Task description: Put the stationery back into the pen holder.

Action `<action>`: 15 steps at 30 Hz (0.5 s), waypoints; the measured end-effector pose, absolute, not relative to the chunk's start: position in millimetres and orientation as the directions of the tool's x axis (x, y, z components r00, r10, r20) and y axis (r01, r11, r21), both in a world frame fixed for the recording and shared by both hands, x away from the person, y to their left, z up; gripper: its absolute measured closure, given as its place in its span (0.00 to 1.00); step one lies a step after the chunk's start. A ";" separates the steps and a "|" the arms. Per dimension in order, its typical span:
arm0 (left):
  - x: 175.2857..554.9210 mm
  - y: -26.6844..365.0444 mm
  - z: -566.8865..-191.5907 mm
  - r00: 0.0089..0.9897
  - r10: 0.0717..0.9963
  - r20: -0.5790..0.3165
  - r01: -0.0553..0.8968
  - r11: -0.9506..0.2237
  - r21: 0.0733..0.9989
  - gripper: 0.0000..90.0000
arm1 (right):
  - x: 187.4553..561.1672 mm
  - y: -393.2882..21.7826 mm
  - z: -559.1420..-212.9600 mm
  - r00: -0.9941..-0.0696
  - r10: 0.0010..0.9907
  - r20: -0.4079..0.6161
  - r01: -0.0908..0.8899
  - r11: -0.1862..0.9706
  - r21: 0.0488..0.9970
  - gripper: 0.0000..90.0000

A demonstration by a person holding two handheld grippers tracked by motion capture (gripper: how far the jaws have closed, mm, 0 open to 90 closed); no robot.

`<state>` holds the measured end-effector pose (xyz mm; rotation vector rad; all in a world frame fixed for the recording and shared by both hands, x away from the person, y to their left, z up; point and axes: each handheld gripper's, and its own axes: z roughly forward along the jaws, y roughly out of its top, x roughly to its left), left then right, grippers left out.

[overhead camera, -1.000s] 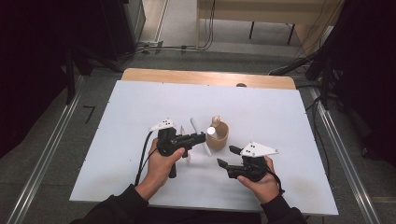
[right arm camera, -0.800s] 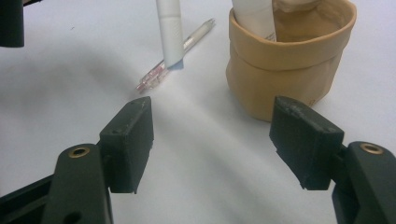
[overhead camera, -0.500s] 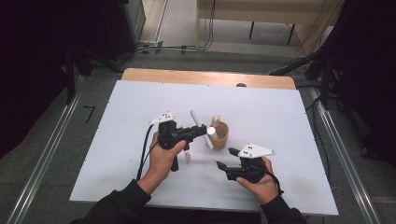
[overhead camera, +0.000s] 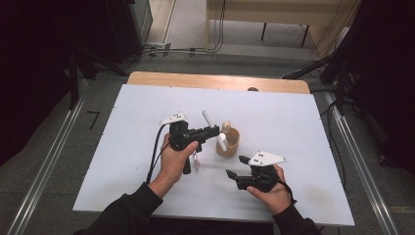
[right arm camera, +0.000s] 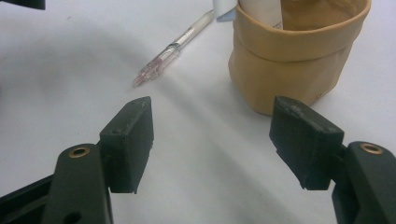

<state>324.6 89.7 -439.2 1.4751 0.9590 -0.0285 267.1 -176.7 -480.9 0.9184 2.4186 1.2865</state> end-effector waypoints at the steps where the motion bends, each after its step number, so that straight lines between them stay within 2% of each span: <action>1: 324.9 89.0 -437.6 0.648 0.526 -0.551 0.558 0.165 0.814 0.89 | 267.1 -176.5 -481.0 -0.770 0.635 0.069 0.412 0.412 0.813 0.32; 15: 337.0 76.1 -429.5 0.653 0.536 -0.535 0.535 0.173 0.827 0.89 | 267.2 -176.4 -481.4 -0.771 0.633 0.069 0.411 0.412 0.813 0.32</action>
